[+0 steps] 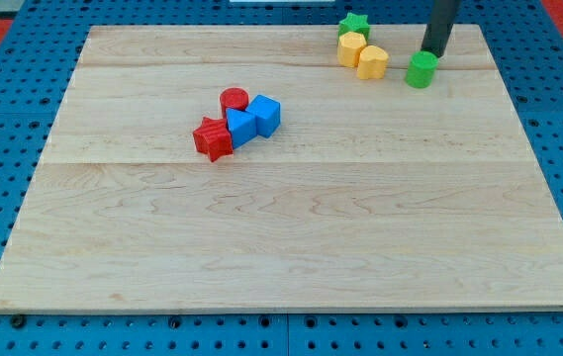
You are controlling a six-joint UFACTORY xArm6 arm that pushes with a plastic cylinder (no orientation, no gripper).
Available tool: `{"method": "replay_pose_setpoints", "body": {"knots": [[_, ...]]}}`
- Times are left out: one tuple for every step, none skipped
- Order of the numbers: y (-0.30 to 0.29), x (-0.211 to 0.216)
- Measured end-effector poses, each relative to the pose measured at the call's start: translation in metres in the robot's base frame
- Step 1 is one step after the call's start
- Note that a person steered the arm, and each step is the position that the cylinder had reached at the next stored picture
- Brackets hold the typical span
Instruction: Drag the green star to the left side of the yellow blocks
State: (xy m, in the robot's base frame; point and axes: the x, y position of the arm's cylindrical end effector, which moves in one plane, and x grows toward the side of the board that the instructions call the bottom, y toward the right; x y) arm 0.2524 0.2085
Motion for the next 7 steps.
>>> {"method": "replay_pose_setpoints", "body": {"knots": [[-0.021, 0.014], [-0.048, 0.020], [-0.080, 0.041], [-0.069, 0.067], [-0.079, 0.088], [-0.079, 0.075], [-0.057, 0.038]]}}
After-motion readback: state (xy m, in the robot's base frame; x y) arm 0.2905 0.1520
